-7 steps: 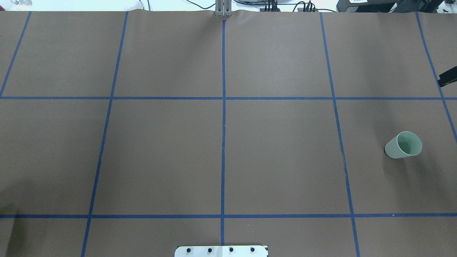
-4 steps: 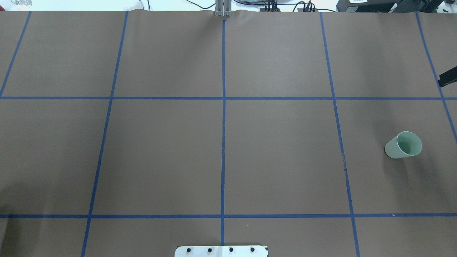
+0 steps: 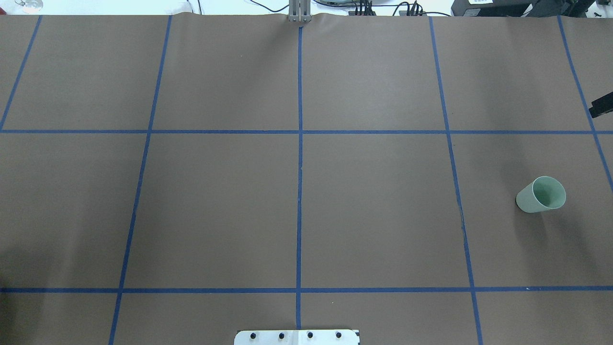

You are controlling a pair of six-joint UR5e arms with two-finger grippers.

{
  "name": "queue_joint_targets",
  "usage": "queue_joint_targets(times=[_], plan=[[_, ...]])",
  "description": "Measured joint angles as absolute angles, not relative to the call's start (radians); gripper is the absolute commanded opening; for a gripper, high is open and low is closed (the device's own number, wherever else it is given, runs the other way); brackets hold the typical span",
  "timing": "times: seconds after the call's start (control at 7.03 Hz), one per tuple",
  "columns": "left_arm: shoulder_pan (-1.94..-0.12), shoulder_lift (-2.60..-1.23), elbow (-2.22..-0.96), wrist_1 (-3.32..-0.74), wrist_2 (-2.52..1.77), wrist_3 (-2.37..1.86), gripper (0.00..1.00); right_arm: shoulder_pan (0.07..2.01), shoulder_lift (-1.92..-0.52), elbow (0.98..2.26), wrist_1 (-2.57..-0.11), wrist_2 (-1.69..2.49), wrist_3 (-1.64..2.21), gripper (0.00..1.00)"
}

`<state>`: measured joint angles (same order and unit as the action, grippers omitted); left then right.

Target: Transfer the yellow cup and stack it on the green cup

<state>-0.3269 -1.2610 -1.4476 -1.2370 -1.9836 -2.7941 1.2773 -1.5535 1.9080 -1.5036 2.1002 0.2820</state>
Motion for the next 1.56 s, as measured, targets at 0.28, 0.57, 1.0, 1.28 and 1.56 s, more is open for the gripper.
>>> queue_joint_targets(times=[0.28,0.57,1.0,1.28,1.56], plan=[[-0.319,-1.256,-1.436,-1.250,-1.989,-2.825,0.00,1.277,-1.558,1.920,-1.505,2.100,0.282,0.99],[-0.311,-1.233,-1.434,-1.252,-1.984,-2.830,0.00,1.276,-1.560,1.922,-1.505,2.102,0.282,0.99],[-0.310,-1.140,-1.534,-1.255,-1.935,-2.706,0.00,1.276,-1.562,1.916,-1.506,2.107,0.282,0.99],[-0.329,-1.108,-1.610,-1.253,-1.804,-2.592,0.00,1.275,-1.563,1.908,-1.512,2.109,0.283,0.99],[-0.404,-1.122,-1.675,-1.250,-1.613,-2.511,0.00,1.274,-1.554,1.905,-1.541,2.113,0.284,0.99]])
